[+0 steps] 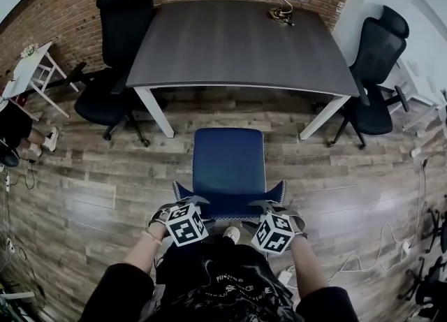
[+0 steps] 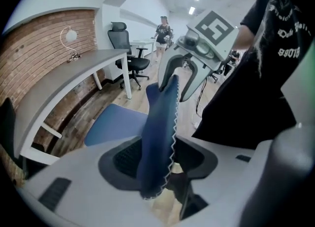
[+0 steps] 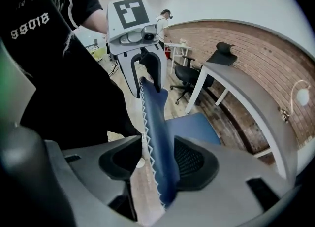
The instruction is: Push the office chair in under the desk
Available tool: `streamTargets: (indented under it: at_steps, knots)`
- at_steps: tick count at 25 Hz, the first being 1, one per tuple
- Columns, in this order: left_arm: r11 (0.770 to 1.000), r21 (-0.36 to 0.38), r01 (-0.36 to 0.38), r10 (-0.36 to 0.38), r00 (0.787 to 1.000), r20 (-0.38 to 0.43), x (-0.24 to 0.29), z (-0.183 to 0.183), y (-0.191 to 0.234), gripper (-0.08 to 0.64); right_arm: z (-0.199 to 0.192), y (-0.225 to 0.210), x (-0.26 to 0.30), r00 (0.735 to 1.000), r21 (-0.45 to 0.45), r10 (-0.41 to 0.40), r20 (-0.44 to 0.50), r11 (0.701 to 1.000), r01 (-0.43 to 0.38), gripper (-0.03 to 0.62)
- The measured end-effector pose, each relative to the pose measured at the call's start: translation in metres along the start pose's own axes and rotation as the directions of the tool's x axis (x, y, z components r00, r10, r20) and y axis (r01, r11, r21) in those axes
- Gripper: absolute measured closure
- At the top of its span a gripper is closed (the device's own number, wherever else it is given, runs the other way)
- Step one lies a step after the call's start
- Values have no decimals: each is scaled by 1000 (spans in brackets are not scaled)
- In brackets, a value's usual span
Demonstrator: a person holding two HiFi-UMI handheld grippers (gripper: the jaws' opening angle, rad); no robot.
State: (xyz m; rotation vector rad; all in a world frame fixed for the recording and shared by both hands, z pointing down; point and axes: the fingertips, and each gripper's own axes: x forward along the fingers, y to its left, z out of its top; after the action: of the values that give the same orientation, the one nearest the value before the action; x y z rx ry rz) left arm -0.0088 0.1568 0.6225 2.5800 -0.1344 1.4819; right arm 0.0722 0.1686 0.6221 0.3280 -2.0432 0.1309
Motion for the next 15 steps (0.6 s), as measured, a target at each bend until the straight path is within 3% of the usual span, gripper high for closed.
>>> streamTargets:
  at_steps: [4,15]
  knots:
    - [998,60,-2,7,997,-80,13,-13,-2,348,-6,-3,11,999,-19,13,-32,1000,-14,387]
    - [995,102,-3,18,989,-149,34,-22,0,357,-17,-4,32,995,-72,25,-94,997,-32,397]
